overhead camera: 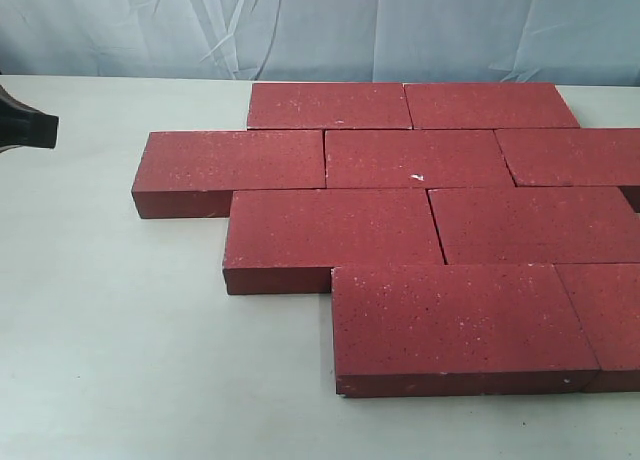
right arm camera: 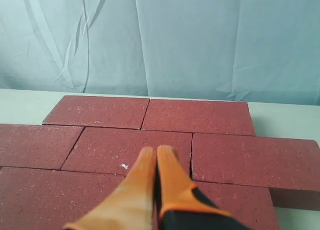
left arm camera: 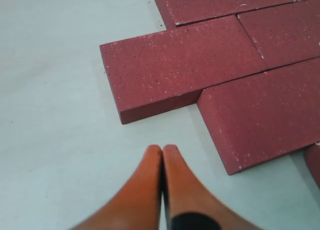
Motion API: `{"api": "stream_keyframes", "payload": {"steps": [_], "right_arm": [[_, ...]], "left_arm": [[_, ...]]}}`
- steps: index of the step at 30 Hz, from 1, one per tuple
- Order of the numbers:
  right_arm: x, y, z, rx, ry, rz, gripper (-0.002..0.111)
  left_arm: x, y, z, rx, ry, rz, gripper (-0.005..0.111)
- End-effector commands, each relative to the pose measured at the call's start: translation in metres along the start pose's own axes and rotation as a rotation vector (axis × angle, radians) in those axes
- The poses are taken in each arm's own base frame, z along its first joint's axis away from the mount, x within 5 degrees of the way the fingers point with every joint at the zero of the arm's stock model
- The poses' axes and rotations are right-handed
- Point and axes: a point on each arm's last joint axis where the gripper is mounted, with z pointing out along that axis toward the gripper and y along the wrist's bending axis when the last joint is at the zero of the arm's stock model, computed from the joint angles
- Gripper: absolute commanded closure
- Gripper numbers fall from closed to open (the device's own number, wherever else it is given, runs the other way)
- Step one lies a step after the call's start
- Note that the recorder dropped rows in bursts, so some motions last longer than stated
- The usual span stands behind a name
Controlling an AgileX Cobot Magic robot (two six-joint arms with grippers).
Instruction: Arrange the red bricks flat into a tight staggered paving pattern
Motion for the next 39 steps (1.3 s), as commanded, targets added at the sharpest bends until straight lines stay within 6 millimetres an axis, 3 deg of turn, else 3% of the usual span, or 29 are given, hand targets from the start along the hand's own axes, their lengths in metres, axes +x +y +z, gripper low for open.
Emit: {"api": "stream_keyframes", "payload": {"steps": [1,6,14,20,24,39], "right_arm": [[0.005,0.0,-0.016,0.005,-0.064,-0.002,0.109],[0.031,-0.001,-0.03,0.0,-0.106,0.063,0.109],[0.076,-0.005,-0.039,0.017,-0.128,0.012,0.109],[0.104,-0.008,-0.038,0.019,-0.126,0.008,0.109],[0.142,-0.011,-0.027,0.027,-0.041,0.007,0.109],[0.143,-0.012,-0.026,0.029,-0.049,0.006,0.109]], "left_arm": [[0.001,-0.001,-0.001,0.001,-0.008,0.007,0.107],[0.001,-0.001,-0.001,0.001,-0.008,0.007,0.107],[0.001,-0.001,-0.001,0.001,-0.008,0.007,0.107],[0.001,-0.001,-0.001,0.001,-0.008,0.007,0.107],[0.001,-0.001,-0.001,0.001,-0.008,0.007,0.107],[0.001,-0.001,-0.001,0.001,-0.008,0.007,0.107]]}}
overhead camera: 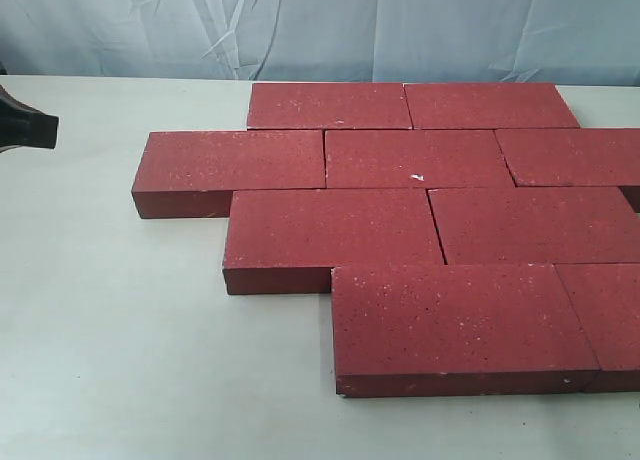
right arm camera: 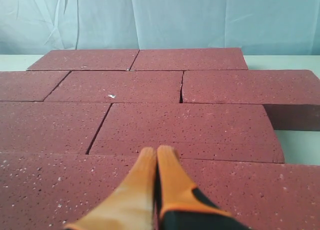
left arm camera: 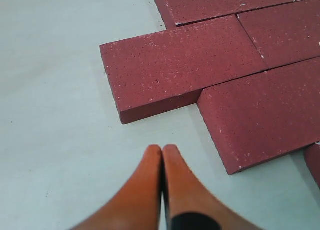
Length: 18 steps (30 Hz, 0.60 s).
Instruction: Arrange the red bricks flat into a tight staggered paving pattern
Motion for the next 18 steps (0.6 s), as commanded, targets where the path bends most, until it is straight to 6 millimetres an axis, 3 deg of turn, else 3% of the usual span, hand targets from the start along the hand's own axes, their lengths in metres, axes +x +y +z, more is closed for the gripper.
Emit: {"api": "stream_keyframes", "payload": {"steps": [1,18], "right_arm": [[-0.0009,-0.0005,-0.0003,0.006,-0.021,-0.004,0.109],[-0.0009,-0.0002,-0.0003,0.003,-0.021,0.008,0.109]], "left_arm": [[0.001,-0.0012,-0.0009,0.001,-0.008,0.005,0.107],[0.001,-0.0012,-0.0009,0.001,-0.008,0.005,0.107]]}}
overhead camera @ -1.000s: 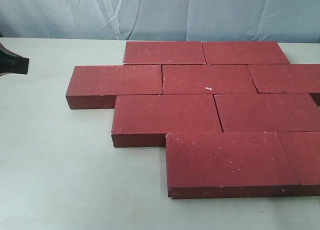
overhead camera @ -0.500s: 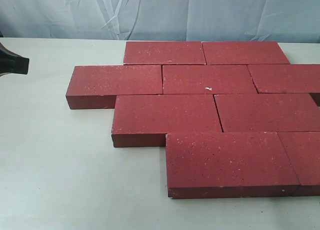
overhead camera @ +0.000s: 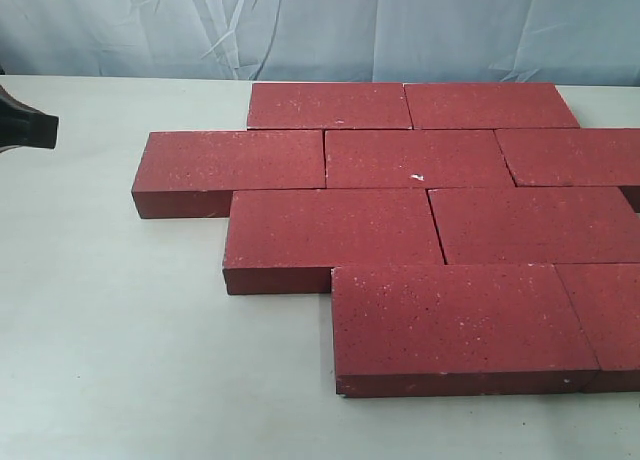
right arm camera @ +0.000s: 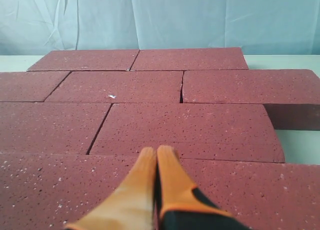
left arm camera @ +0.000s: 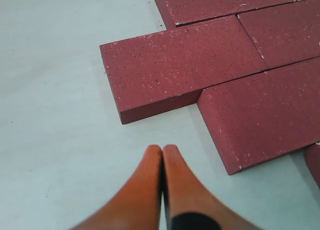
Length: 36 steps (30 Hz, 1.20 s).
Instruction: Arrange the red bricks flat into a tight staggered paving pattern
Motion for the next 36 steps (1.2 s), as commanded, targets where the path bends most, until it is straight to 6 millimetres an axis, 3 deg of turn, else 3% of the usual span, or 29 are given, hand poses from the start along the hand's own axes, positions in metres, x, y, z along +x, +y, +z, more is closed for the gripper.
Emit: {"api": "stream_keyframes", "payload": {"steps": [1,36], "right_arm": [[-0.0007,-0.0002,-0.0003,0.003,-0.019,0.008,0.109],[-0.0007,-0.0002,-0.0003,0.003,-0.019,0.008,0.109]], "left_arm": [[0.001,-0.0012,-0.0009,0.001,-0.008,0.005,0.107],[0.0001,-0.0014,-0.0044,-0.004,-0.027,0.013,0.107]]}}
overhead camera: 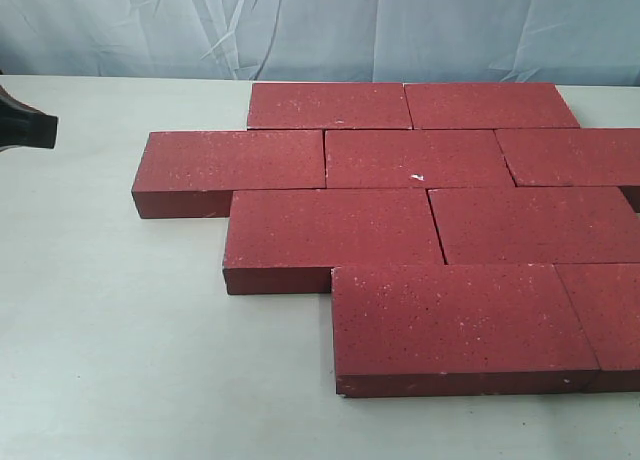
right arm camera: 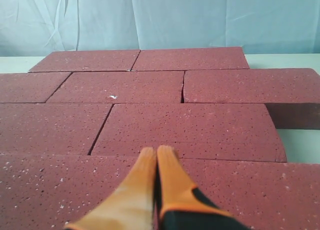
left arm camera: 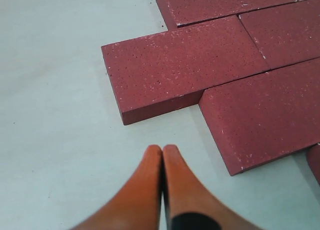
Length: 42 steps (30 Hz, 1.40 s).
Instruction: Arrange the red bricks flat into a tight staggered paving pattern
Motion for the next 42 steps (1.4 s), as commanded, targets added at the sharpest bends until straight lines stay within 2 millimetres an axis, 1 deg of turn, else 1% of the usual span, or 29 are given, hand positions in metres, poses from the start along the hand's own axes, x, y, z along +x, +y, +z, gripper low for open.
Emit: {"api": "stream_keyframes", "payload": {"steps": [1,5,14,19,23,27,30,34,37,42], "right_arm": [[-0.001,0.0,0.0,0.005,-0.019,-0.001,0.109],[-0.001,0.0,0.0,0.005,-0.019,-0.001,0.109],[-0.001,0.0,0.0,0.003,-0.019,0.003,0.109],[-0.001,0.0,0.0,0.0,-0.019,0.014,0.109],[-0.001,0.0,0.0,0.0,-0.019,0.014,0.109],[-0.001,0.0,0.0,0.0,-0.019,0.014,0.109],[-0.001,0.0,0.0,0.0,-0.019,0.014,0.109],[-0.001,0.0,0.0,0.0,-0.019,0.014,0.109],[-0.001,0.0,0.0,0.0,-0.019,0.014,0.109],[-0.001,0.0,0.0,0.0,-0.019,0.014,0.109]], "left_arm": [[0.0,-0.002,-0.006,0.0,-0.033,0.01,0.107],[-0.001,-0.003,-0.02,-0.005,-0.081,0.017,0.107],[0.001,0.004,-0.064,-0.087,-0.239,-0.009,0.107],[0.006,0.007,-0.087,-0.145,-0.306,-0.014,0.107],[0.008,0.008,-0.097,-0.18,-0.338,-0.008,0.107],[0.015,0.009,-0.095,-0.191,-0.337,-0.008,0.107],[0.029,0.01,-0.088,-0.19,-0.338,-0.025,0.107],[0.052,0.011,-0.077,-0.188,-0.365,-0.065,0.107],[0.077,0.012,-0.066,-0.196,-0.354,-0.076,0.107],[0.112,0.011,-0.056,-0.2,-0.339,-0.083,0.107]]}}
